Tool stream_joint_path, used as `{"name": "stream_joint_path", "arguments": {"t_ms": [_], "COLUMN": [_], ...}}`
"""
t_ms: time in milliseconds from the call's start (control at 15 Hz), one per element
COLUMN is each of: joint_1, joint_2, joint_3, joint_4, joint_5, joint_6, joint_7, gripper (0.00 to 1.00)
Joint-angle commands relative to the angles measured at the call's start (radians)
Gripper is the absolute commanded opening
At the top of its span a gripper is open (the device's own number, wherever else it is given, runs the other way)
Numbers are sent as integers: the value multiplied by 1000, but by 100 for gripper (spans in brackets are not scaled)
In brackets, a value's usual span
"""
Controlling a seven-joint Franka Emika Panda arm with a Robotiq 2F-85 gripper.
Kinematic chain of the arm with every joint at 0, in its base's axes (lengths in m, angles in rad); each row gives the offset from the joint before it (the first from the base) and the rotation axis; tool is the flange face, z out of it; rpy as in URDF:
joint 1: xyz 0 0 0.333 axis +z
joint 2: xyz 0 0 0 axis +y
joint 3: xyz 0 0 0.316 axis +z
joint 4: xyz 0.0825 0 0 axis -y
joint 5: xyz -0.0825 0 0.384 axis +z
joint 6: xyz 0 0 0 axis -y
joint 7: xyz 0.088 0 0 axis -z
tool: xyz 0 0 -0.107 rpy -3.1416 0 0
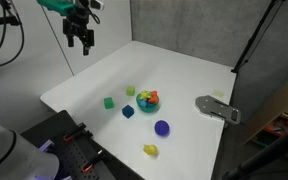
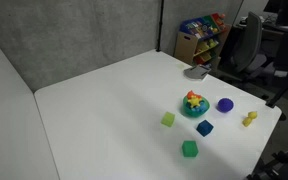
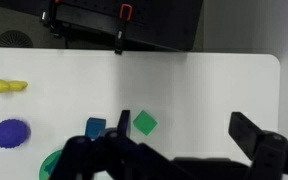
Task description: Remove the yellow toy from the green bowl and put it on the lime green block
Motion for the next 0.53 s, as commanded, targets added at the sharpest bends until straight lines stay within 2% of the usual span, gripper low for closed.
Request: {"name": "stream_joint_path", "arguments": {"t_ms": [0,267,467], "joint_1": [-7,-16,-32], "joint_2": [0,26,70], "joint_3": [7,17,22], "joint_4": [2,22,55], "joint_5": [2,-10,-28], "joint_6": [-2,49,137], "joint_7": [-2,41,101], "gripper": [100,100,100]}}
